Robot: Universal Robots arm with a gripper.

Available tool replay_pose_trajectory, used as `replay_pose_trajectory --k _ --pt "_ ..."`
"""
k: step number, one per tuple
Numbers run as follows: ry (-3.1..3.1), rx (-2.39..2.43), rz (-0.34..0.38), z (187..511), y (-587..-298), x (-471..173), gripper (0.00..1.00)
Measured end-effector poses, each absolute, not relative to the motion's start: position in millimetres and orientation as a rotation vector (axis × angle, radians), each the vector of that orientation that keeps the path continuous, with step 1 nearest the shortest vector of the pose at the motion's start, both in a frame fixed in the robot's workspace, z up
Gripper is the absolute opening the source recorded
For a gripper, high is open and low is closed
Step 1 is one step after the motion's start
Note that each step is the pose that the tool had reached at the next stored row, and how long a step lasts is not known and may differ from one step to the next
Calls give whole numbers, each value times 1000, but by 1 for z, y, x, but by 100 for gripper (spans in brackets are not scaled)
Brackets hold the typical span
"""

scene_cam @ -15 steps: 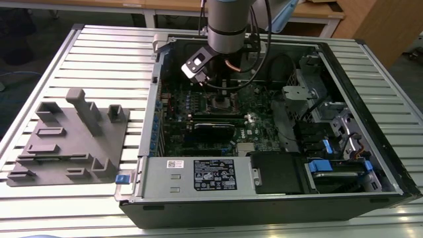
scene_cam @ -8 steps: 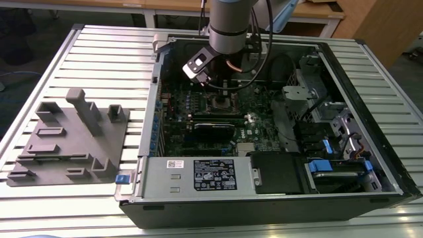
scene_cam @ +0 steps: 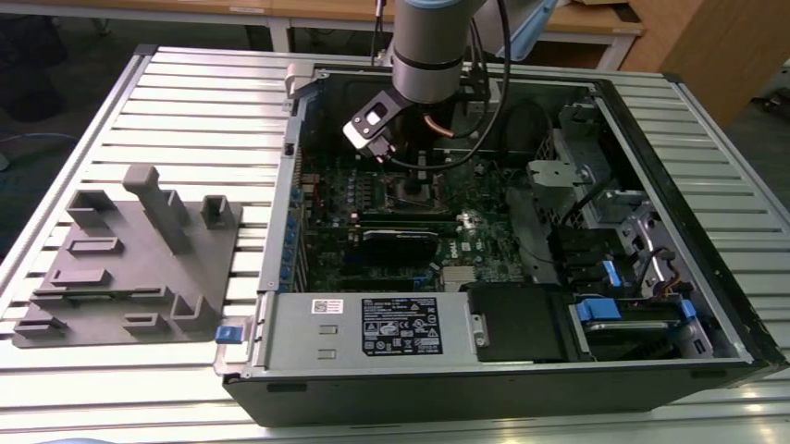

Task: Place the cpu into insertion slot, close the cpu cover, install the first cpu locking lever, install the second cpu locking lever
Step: 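Place the cpu into insertion slot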

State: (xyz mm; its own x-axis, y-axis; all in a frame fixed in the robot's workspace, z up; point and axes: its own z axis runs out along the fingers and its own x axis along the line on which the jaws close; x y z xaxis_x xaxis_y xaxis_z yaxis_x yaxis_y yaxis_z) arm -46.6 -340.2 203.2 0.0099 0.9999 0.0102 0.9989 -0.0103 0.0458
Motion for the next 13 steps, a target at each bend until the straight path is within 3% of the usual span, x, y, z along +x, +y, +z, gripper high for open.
replay_pose_trajectory --k 13 --pt "2192 2214 62 200 -340 -47 11"
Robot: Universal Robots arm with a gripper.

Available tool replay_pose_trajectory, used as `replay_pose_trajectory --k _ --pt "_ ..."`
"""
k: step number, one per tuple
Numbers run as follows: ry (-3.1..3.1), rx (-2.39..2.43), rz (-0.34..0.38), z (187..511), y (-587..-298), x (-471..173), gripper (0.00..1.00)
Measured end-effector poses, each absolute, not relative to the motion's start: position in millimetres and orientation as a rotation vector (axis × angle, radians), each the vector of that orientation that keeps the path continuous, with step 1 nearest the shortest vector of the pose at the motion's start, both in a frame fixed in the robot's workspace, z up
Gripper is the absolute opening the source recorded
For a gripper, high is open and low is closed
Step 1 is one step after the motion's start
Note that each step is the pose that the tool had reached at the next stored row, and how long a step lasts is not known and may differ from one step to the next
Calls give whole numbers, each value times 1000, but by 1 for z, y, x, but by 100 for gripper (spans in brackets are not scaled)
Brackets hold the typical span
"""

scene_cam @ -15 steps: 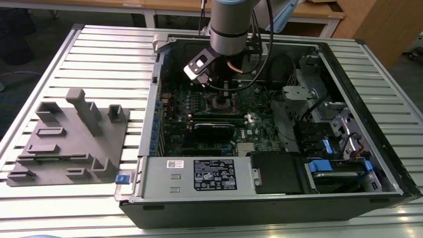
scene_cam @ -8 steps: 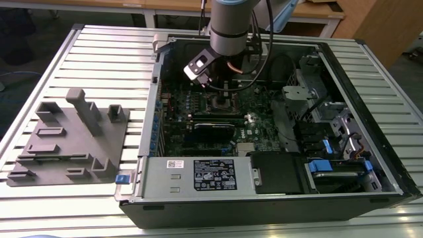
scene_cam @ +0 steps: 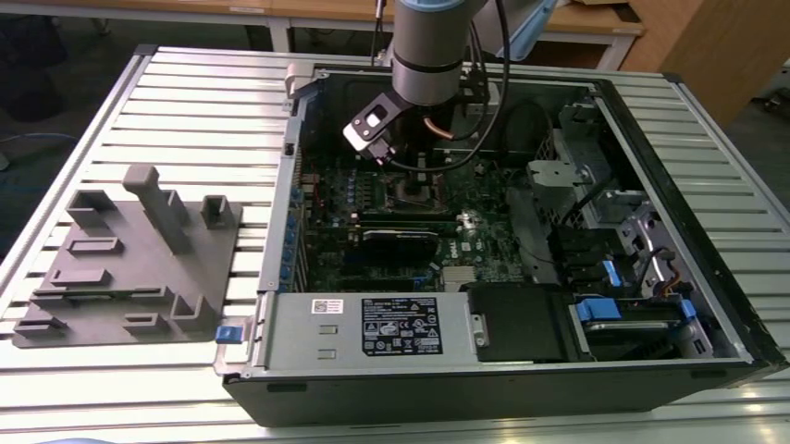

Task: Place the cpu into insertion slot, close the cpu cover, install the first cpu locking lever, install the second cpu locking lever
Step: 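Place the cpu into insertion slot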

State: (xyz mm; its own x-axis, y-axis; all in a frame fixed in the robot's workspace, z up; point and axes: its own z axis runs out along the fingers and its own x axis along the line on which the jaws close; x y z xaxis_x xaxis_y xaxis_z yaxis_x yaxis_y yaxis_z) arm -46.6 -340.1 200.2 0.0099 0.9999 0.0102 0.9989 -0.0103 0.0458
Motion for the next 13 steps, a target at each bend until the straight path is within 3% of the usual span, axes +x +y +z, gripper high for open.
replay_pose_trajectory --k 13 --pt "2192 2214 61 199 -340 -47 11"
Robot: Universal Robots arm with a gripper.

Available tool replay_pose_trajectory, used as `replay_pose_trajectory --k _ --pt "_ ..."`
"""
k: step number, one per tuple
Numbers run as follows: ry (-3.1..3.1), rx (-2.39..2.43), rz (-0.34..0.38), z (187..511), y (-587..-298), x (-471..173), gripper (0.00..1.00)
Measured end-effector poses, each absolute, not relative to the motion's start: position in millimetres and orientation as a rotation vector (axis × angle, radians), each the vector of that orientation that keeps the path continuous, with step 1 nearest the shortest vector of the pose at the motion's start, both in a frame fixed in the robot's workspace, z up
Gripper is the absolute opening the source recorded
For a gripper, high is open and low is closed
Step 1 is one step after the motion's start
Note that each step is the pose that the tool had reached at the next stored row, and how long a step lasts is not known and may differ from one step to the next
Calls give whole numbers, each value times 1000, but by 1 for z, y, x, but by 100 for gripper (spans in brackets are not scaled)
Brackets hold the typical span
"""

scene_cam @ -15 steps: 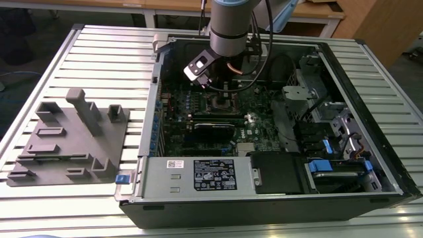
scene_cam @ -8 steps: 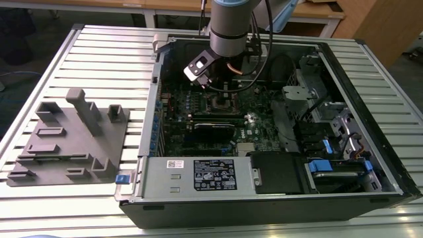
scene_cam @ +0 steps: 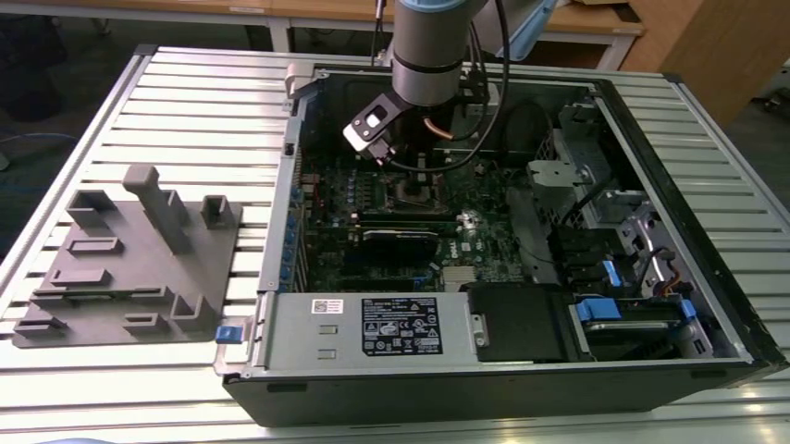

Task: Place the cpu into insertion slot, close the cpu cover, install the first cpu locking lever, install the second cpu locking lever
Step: 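Place the cpu into insertion slot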

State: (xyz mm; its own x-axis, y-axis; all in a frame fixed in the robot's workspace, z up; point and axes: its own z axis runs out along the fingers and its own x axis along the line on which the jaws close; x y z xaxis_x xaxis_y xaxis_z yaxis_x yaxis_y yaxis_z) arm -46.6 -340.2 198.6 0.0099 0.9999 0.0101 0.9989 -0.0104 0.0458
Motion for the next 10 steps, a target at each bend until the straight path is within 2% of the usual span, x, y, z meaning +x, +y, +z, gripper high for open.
replay_pose_trajectory --k 10 --pt "2192 2214 62 198 -340 -47 11"
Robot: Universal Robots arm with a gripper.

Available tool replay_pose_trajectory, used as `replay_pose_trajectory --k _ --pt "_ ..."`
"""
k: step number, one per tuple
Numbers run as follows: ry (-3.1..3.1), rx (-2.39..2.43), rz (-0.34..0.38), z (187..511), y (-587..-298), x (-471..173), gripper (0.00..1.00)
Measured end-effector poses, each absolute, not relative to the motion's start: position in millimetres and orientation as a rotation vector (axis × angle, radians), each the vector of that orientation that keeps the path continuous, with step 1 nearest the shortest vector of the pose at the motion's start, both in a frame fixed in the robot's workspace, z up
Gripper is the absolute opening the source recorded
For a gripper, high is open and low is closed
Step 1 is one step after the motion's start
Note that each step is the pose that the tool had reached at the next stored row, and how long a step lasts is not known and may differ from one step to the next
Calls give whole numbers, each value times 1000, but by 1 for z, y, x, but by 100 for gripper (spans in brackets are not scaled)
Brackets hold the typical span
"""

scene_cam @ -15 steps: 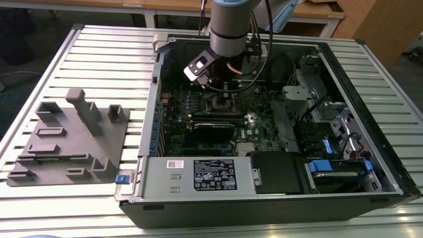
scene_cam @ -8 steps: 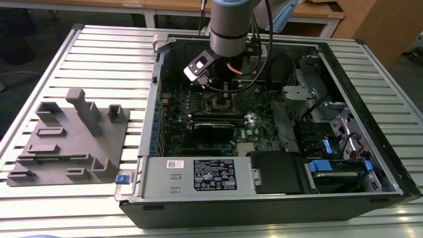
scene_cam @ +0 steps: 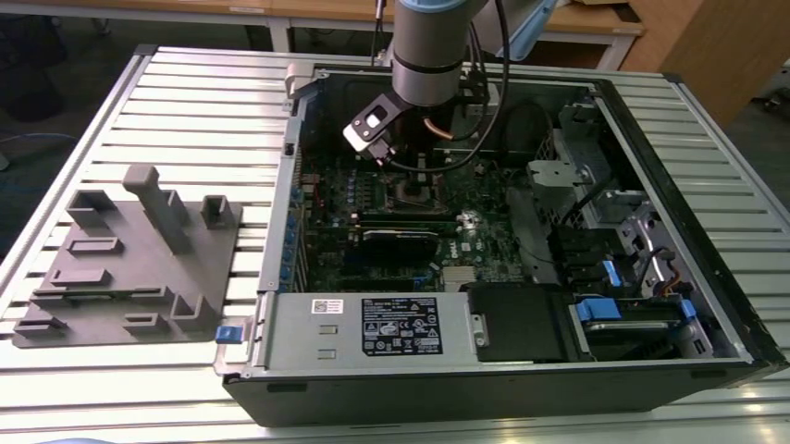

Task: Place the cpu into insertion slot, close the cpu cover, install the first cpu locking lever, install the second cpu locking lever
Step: 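Place the cpu into insertion slot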

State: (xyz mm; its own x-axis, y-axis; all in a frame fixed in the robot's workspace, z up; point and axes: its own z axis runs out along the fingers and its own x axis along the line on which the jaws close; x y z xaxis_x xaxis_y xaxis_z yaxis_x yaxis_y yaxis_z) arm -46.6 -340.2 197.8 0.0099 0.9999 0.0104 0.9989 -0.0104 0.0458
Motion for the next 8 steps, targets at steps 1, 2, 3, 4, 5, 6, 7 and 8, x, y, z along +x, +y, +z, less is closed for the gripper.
replay_pose_trajectory --k 1,2,3,4,5,6,7,8 --pt "2192 2214 62 198 -340 -47 11" --pt "2192 2214 62 198 -340 -47 11" --pt "2192 2214 63 198 -340 -47 11" --pt "2192 2214 63 199 -340 -46 11" --pt "2192 2214 65 200 -340 -46 11" --pt "2192 2214 62 201 -340 -46 11" --pt "2191 2213 60 203 -340 -47 11" --pt "2191 2214 61 204 -340 -47 11"
